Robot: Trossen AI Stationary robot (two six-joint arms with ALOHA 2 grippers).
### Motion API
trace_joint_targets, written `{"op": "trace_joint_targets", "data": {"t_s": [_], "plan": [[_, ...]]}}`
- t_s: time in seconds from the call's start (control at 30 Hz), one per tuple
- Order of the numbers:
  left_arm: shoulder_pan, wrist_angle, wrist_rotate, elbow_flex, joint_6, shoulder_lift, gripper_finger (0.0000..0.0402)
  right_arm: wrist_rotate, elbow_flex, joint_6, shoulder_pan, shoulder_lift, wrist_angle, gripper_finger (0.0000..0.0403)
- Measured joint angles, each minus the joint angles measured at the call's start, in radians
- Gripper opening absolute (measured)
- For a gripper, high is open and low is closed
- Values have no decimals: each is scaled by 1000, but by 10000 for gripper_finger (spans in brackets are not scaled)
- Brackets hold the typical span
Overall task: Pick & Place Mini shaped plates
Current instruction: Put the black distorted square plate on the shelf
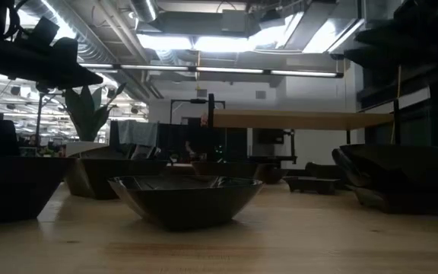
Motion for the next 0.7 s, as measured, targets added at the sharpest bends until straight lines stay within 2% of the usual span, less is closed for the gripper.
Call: {"op": "trace_joint_targets", "data": {"t_s": [0.2,0.47,0.7], "plan": [[0,0,0,0,0,0,15,57,123,-70,0,100,-134,206],[0,0,0,0,0,0,15,99,202,-144,0,240,-139,205],[0,0,0,0,0,0,15,103,256,-167,0,339,-145,162]]}}
